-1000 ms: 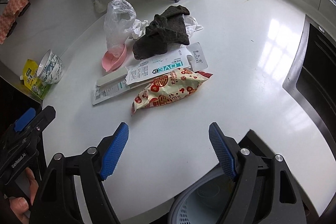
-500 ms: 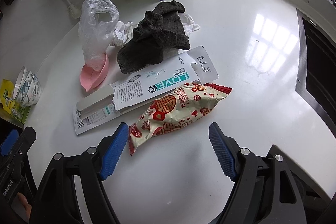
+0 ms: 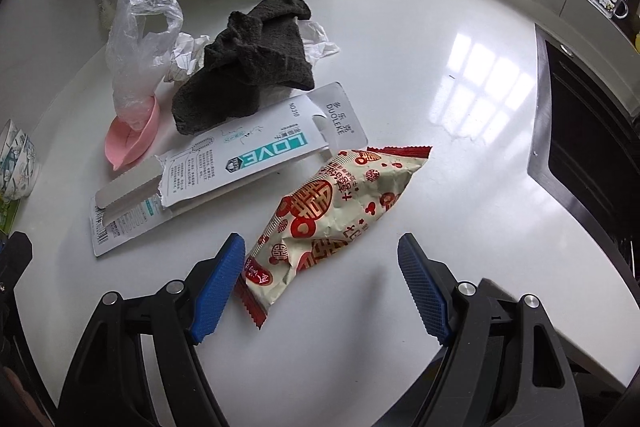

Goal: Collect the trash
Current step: 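Move right gripper to the red-white snack wrapper while left gripper approaches the LOVE toothbrush card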

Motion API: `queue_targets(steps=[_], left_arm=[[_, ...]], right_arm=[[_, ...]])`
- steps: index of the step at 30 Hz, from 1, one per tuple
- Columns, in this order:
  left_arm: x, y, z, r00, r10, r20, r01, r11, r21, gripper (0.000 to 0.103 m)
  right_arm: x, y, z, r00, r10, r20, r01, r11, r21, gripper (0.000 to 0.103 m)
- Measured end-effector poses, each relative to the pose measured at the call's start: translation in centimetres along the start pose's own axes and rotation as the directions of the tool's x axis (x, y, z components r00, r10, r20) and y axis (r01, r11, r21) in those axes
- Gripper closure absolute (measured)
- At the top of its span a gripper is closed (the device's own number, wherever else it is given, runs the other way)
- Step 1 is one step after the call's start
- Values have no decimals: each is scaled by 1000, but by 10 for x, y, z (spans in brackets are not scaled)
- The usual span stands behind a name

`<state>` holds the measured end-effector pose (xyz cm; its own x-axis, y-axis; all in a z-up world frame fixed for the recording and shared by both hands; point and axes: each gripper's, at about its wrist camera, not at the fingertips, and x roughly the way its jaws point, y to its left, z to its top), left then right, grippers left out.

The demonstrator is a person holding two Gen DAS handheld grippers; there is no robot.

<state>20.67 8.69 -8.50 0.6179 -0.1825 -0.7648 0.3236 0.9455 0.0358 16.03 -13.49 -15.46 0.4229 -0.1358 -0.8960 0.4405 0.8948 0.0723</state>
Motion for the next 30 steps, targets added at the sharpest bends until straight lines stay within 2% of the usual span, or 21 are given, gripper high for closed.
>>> queue_targets(steps=[8,10,15,20,30], left_arm=[[11,-25,5,997,-74,9,73,996,56,11],[14,-32,7,996,-93,7,92,993,72,11],[24,-47,11,991,-131,5,130,984,122,11],[32,-57,14,987,-159,11,155,973,174,11],[52,-77,9,976,-219,15,206,936,285,10]], right_arm=[[-8,-56,-10,999,-34,-25,35,999,28,28],[-10,-63,-9,1000,5,-26,-3,999,53,28],[-6,-58,1,999,32,-6,-31,996,78,28],[11,-48,12,1000,-25,-12,25,999,34,28],[14,-58,11,999,-35,27,34,999,9,28]])
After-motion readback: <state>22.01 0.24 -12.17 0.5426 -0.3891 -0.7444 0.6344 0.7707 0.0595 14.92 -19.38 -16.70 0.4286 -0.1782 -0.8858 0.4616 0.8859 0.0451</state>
